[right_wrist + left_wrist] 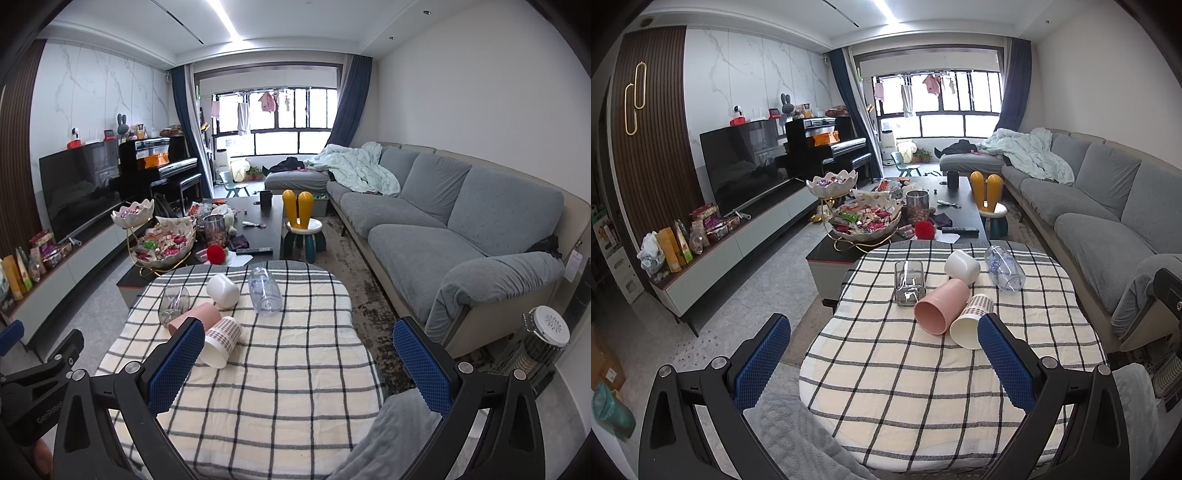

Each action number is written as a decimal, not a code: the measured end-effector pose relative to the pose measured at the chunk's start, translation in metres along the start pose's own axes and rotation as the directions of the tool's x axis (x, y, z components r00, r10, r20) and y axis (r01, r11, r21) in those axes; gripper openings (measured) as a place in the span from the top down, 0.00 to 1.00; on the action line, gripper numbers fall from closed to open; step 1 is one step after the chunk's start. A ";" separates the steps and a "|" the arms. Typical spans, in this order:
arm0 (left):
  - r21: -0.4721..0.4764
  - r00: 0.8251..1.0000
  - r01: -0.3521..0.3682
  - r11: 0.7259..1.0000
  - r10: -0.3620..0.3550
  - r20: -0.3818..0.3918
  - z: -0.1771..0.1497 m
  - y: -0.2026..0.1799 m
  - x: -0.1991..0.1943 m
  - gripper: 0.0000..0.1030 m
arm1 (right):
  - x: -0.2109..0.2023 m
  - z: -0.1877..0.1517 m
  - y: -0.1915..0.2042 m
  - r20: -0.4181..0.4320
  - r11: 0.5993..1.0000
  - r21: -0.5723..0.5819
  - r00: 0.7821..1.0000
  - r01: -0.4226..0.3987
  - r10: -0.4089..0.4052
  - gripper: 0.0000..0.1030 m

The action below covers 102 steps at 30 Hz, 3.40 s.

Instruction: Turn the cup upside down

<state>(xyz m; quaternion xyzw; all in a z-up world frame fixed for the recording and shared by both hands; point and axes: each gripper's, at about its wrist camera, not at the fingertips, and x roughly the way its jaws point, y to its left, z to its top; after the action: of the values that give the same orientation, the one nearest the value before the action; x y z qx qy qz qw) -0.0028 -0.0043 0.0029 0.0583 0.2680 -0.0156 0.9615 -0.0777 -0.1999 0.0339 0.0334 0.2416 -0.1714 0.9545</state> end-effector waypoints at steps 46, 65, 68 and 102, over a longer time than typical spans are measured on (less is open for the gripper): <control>-0.094 0.977 -0.173 0.980 0.159 -0.139 0.038 0.088 0.186 0.00 | 0.202 0.054 0.158 -0.225 0.965 -0.162 0.960 -0.207 0.168 0.01; -0.093 0.949 -0.227 0.970 0.198 -0.247 0.000 0.164 0.329 0.00 | 0.368 -0.009 0.294 -0.457 0.957 -0.213 0.886 -0.196 0.079 0.06; -0.086 0.949 -0.216 0.972 0.189 -0.252 -0.003 0.161 0.335 0.00 | 0.383 -0.020 0.298 -0.490 0.958 -0.227 0.870 -0.175 0.043 0.14; -0.122 0.969 -0.198 0.972 0.176 -0.172 -0.011 0.156 0.161 0.00 | 0.209 -0.012 0.232 -0.442 0.941 -0.138 0.869 -0.310 0.222 0.35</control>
<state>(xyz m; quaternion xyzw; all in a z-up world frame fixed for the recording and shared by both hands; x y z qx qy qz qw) 0.1388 0.1523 -0.0730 0.0176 0.3380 0.0987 0.9358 0.1689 -0.0451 -0.0794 0.0043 0.4507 -0.0008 0.8927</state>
